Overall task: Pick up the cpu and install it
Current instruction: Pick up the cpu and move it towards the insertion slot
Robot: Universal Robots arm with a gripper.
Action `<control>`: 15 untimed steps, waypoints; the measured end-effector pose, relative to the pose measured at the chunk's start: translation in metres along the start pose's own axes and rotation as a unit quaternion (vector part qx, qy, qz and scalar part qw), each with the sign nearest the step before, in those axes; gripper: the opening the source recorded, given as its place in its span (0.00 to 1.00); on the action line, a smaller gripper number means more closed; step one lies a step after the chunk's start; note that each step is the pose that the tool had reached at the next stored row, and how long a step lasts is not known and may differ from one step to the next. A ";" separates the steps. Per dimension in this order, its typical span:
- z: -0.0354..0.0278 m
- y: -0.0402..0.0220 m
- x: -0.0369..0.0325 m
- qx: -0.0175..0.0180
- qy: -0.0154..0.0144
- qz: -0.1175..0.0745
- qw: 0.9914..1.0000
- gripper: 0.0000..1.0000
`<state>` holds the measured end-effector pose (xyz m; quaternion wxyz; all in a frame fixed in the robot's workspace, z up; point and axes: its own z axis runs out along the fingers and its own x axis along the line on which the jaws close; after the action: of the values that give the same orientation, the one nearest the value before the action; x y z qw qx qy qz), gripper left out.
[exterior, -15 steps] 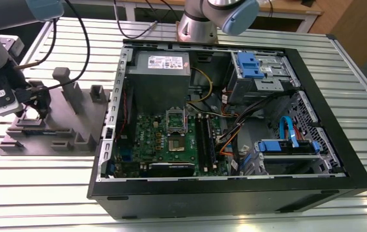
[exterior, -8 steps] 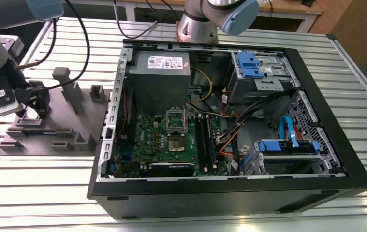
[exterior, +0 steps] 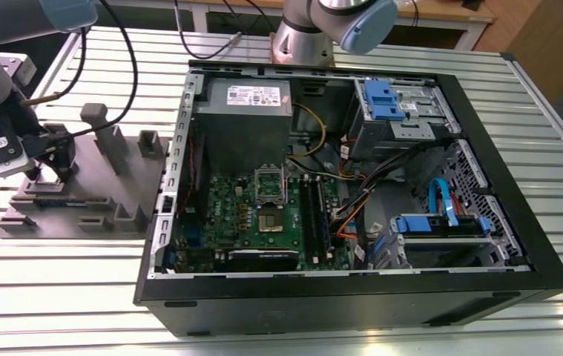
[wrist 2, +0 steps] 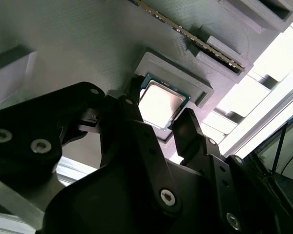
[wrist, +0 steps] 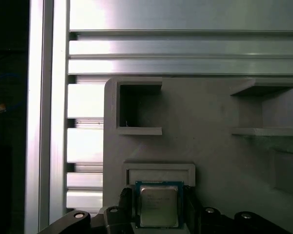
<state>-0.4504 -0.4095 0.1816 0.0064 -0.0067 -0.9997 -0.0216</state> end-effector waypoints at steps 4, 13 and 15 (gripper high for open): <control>-0.0001 0.0000 0.0001 0.001 0.000 -0.001 1.000 0.54; -0.0001 0.0000 0.0000 0.001 0.000 -0.001 1.000 0.47; 0.0000 0.0000 0.0000 0.001 0.000 -0.001 1.000 0.47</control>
<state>-0.4504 -0.4095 0.1816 0.0065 -0.0058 -0.9997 -0.0209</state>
